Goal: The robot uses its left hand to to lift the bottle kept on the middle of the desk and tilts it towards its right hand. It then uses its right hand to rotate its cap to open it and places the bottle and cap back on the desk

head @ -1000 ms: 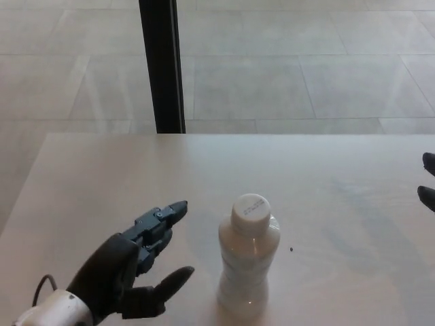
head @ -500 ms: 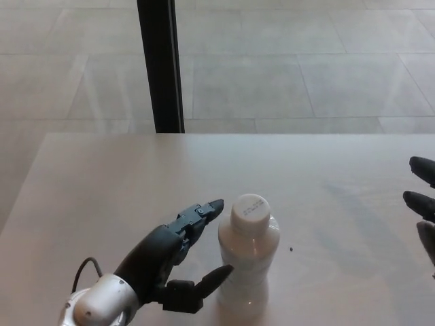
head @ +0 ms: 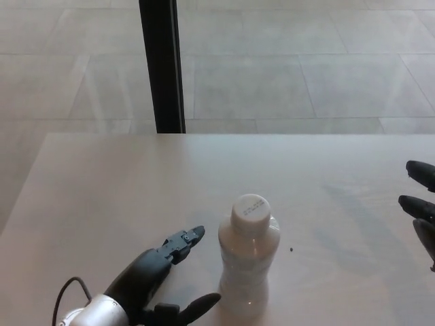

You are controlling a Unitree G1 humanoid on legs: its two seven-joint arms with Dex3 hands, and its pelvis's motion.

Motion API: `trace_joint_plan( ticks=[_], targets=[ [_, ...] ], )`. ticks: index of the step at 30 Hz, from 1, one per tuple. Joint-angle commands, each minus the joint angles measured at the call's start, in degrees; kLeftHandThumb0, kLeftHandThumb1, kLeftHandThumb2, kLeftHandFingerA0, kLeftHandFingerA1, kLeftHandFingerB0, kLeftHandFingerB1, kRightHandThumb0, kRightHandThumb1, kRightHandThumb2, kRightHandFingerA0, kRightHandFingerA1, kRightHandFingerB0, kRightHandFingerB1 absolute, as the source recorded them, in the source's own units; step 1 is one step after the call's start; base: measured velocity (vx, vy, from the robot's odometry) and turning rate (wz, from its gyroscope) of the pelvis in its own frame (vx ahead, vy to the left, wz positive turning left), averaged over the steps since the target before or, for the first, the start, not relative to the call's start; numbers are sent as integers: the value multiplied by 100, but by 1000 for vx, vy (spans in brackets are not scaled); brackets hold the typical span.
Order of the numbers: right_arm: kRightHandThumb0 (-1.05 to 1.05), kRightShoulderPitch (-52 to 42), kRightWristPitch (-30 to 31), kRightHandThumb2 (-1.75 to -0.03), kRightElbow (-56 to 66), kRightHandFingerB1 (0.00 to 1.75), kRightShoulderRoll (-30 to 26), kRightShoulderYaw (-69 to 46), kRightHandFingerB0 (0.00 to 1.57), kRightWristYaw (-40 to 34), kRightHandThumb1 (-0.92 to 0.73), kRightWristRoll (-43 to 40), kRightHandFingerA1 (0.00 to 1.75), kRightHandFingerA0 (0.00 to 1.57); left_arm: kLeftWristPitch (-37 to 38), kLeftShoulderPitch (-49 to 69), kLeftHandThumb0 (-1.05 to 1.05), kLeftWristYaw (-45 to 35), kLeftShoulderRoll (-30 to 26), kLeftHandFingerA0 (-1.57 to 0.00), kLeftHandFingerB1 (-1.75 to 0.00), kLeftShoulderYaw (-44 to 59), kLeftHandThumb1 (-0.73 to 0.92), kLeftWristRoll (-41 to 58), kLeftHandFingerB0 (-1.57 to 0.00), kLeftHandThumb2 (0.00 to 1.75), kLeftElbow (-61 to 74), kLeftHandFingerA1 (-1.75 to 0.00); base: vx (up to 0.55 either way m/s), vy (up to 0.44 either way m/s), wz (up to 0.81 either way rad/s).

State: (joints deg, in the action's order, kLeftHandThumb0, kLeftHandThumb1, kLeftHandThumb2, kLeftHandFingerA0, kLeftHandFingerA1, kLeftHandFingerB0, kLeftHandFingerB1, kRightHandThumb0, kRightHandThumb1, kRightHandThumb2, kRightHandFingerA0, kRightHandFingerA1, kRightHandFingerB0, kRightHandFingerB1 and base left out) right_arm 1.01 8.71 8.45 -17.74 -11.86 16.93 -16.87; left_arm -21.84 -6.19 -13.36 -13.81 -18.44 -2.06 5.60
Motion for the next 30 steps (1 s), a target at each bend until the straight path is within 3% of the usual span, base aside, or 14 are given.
trace_joint_plan(
  ticks=[1,4,5,6,10,11,12,13,14,20,27,28,30],
  targets=[
    [-87,-2,-12,-61,15,35,-36,-38,27,-94,-67,156,46,21,132,226,-97,-12,-34,0,0,23,66,-163,0,60,-304,0,0,0,0],
    [-85,4,-76,-61,-18,34,-24,-67,27,-36,-67,133,46,20,249,209,-96,-23,80,0,0,96,65,-77,0,60,-424,0,0,0,0],
    [-85,46,-225,-61,-113,34,-21,-46,28,-88,-67,267,47,22,374,178,-94,50,220,0,0,154,56,-21,0,77,-492,0,0,0,0],
    [-86,54,-225,-61,-110,34,-28,-41,28,-105,-67,298,47,22,402,166,-95,58,271,0,0,177,64,-8,0,60,-512,0,0,0,0],
    [-86,131,-279,-61,-171,36,-13,-23,30,-140,-67,377,50,22,348,118,-99,216,594,0,0,321,59,45,0,59,-523,0,0,0,0],
    [-85,118,-266,-61,-146,36,-4,-26,30,-141,-67,370,49,21,336,111,-101,255,657,0,0,331,47,24,0,81,-512,0,0,0,0],
    [-85,108,-261,-61,-129,36,2,-27,30,-140,-67,372,49,21,337,118,-101,257,691,0,0,345,47,-5,0,81,-507,0,0,0,0],
    [-85,97,-312,-61,-136,36,2,-4,29,-159,-68,446,49,21,262,115,-103,342,766,0,0,331,59,-81,0,58,-453,0,0,0,0],
    [-84,91,-333,-61,-141,37,8,9,30,-171,-68,479,49,21,239,121,-105,413,848,0,-5,325,56,-105,0,105,-421,-24,0,0,0],
    [-85,97,-276,-61,-102,38,33,12,30,-199,-68,482,51,19,511,150,-105,618,1122,0,-4,262,56,-277,0,104,-539,-25,0,0,0],
    [-84,39,-248,-61,-59,34,48,4,27,-233,-68,520,46,15,562,158,-105,517,1078,0,0,25,56,-440,0,106,-610,-27,0,0,0],
    [-82,34,-270,-91,-70,45,49,-1,19,-222,-53,515,51,10,664,158,-105,521,1048,0,0,-27,55,-497,0,106,-662,-29,0,0,0],
    [-82,32,-340,-91,-107,46,54,-15,18,-214,-53,522,51,7,769,151,-104,516,1053,0,0,-76,54,-522,0,104,-761,-30,0,0,0]
  ],
)
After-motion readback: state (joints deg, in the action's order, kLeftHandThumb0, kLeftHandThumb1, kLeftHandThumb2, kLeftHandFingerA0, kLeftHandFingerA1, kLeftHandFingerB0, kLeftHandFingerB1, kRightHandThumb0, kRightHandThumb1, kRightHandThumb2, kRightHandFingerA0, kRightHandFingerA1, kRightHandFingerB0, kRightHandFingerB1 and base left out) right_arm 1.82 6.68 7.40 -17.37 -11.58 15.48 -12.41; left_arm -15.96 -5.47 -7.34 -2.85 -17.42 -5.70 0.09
